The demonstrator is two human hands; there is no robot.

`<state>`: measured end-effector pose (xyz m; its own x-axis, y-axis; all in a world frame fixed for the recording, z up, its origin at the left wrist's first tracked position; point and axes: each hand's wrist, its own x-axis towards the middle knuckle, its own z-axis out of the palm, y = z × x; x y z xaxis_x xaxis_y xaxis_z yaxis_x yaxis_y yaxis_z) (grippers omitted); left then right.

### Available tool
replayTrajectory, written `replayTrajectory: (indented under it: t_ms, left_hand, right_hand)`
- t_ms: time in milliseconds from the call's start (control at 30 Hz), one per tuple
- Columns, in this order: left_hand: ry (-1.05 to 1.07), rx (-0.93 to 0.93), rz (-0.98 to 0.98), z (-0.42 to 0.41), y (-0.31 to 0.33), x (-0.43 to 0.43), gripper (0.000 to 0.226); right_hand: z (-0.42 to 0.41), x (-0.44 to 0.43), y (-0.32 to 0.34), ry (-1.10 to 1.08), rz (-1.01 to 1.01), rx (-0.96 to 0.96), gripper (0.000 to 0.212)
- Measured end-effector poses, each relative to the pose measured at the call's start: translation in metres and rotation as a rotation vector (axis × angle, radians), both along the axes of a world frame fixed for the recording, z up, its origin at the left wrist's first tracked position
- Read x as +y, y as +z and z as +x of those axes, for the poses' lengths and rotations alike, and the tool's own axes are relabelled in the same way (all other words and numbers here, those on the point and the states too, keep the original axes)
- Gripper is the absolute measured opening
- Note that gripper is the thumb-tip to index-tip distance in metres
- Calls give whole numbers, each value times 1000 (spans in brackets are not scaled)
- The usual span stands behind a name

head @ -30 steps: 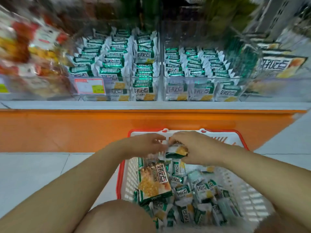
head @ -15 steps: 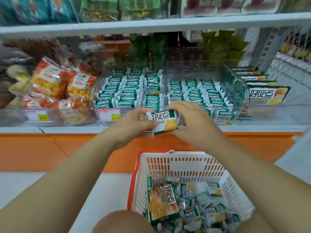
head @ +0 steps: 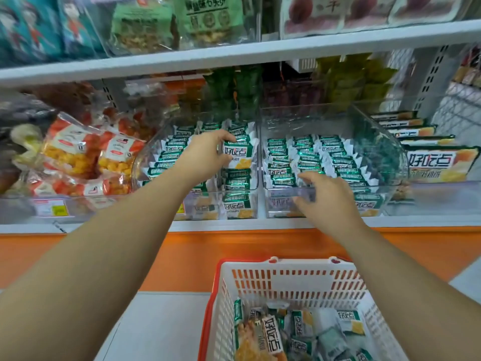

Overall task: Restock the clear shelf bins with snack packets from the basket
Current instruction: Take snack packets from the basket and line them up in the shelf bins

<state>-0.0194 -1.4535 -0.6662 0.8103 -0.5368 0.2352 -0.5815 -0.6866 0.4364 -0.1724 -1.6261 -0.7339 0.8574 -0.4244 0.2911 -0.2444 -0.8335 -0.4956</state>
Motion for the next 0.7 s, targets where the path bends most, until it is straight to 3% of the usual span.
replayTrajectory:
  t_ms: [133,300,700]
  left_hand:
    - [-9,-25,90,21,-18,-17,36]
    - [121,-178,184,40,-29,-37,32]
    - [226,-173,450,49,-27,-44,40]
  right_hand:
    - [1,2,-11,-19,-145,-10,36]
    - [2,-2,-11,2,-126,-28,32]
    - [3,-3,-13,17,-140,-37,31]
